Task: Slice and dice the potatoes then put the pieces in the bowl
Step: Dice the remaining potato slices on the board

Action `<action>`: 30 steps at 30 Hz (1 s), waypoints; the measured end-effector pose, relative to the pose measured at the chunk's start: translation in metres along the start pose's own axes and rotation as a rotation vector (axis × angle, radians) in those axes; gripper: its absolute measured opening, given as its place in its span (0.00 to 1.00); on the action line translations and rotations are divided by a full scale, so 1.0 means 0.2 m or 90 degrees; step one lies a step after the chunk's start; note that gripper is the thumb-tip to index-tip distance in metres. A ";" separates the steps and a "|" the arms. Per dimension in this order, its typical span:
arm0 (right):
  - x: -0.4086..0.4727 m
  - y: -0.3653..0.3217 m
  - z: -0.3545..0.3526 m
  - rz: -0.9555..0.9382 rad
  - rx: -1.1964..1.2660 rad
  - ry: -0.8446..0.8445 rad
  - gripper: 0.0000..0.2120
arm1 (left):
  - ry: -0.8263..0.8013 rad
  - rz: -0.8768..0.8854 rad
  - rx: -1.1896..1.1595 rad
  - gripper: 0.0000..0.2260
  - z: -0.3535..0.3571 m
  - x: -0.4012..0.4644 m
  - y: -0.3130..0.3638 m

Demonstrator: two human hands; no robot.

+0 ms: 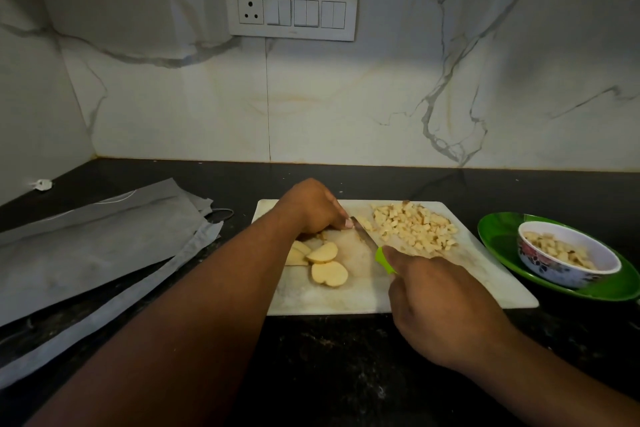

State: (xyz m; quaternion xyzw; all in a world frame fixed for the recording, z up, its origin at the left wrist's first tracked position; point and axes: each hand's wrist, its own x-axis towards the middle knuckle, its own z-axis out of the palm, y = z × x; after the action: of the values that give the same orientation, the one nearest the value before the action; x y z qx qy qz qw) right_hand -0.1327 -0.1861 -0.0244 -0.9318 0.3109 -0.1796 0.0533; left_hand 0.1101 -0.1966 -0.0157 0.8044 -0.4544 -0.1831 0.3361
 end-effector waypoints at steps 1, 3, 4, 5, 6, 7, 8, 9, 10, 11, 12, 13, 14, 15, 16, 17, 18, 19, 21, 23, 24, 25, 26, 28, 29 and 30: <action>-0.03 0.00 -0.01 -0.001 -0.007 -0.002 0.27 | -0.001 0.000 0.002 0.07 0.00 0.00 0.00; -0.08 0.00 -0.04 -0.006 -0.026 -0.006 0.27 | -0.003 0.006 0.008 0.07 0.00 0.00 0.01; -0.11 0.00 -0.05 -0.012 -0.033 -0.005 0.27 | -0.003 0.009 0.008 0.06 0.00 -0.01 0.01; -0.13 0.00 -0.07 -0.014 -0.035 0.000 0.26 | -0.005 0.013 0.008 0.06 0.00 -0.01 0.01; -0.15 0.00 -0.08 -0.012 -0.034 0.008 0.26 | -0.006 0.019 0.009 0.06 0.00 -0.02 0.01; -0.15 0.01 -0.09 -0.007 -0.027 0.020 0.26 | -0.005 0.028 0.009 0.05 -0.01 -0.02 0.01; -0.14 0.01 -0.10 0.000 -0.020 0.034 0.25 | -0.004 0.035 0.005 0.05 -0.01 -0.03 0.00; -0.12 0.01 -0.10 0.004 -0.012 0.052 0.25 | -0.004 0.040 -0.002 0.04 -0.01 -0.03 0.00; -0.09 0.01 -0.10 0.006 -0.006 0.068 0.25 | -0.004 0.040 -0.012 0.04 -0.02 -0.04 0.00; -0.04 0.01 -0.09 0.006 -0.001 0.083 0.25 | -0.005 0.041 -0.021 0.04 -0.02 -0.05 -0.01; 0.00 0.01 -0.08 0.010 0.002 0.097 0.24 | -0.005 0.043 -0.024 0.04 -0.03 -0.06 -0.01; 0.05 0.01 -0.07 0.017 0.003 0.103 0.23 | -0.003 0.047 -0.025 0.05 -0.03 -0.06 -0.02; 0.09 -0.01 -0.05 0.027 0.006 0.107 0.23 | 0.007 0.051 -0.024 0.06 -0.03 -0.07 -0.02; 0.12 -0.03 -0.03 0.037 0.009 0.105 0.22 | 0.021 0.054 -0.024 0.06 -0.03 -0.07 -0.02; 0.14 -0.05 -0.01 0.041 0.012 0.101 0.23 | 0.041 0.055 -0.029 0.07 -0.03 -0.08 -0.02; 0.15 -0.07 0.01 0.038 0.016 0.095 0.23 | 0.063 0.055 -0.042 0.07 -0.03 -0.08 -0.02; 0.14 -0.08 0.03 0.029 0.017 0.087 0.24 | 0.084 0.056 -0.064 0.07 -0.04 -0.08 -0.02; 0.14 -0.08 0.05 0.017 0.015 0.079 0.25 | 0.102 0.056 -0.089 0.08 -0.04 -0.08 -0.03; 0.11 -0.08 0.06 -0.011 -0.006 0.065 0.26 | 0.114 0.062 -0.122 0.09 -0.06 -0.08 -0.03; 0.10 -0.09 0.06 -0.030 -0.038 0.038 0.28 | 0.095 0.078 -0.090 0.07 -0.09 -0.07 -0.03; 0.09 -0.09 0.05 -0.031 -0.058 0.021 0.28 | 0.072 0.086 -0.067 0.06 -0.10 -0.08 -0.03; 0.09 -0.10 0.05 -0.025 -0.076 0.008 0.29 | 0.038 0.092 -0.052 0.05 -0.11 -0.09 -0.02; 0.09 -0.10 0.05 -0.016 -0.088 0.000 0.30 | -0.003 0.093 -0.046 0.04 -0.13 -0.11 -0.03; 0.08 -0.09 0.05 0.010 -0.097 -0.004 0.30 | -0.095 0.086 -0.038 0.03 -0.17 -0.15 -0.02; 0.08 -0.08 0.04 0.026 -0.096 -0.004 0.30 | -0.136 0.083 -0.028 0.03 -0.19 -0.17 -0.02; 0.07 -0.07 0.04 0.041 -0.094 -0.005 0.30 | -0.169 0.085 -0.011 0.05 -0.21 -0.19 -0.01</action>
State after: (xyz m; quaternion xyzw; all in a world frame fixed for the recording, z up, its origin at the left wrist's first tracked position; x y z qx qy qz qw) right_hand -0.1116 -0.1843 -0.0242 -0.9236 0.3526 -0.1505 -0.0084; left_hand 0.1175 -0.1483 0.0121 0.7384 -0.5456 -0.2691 0.2911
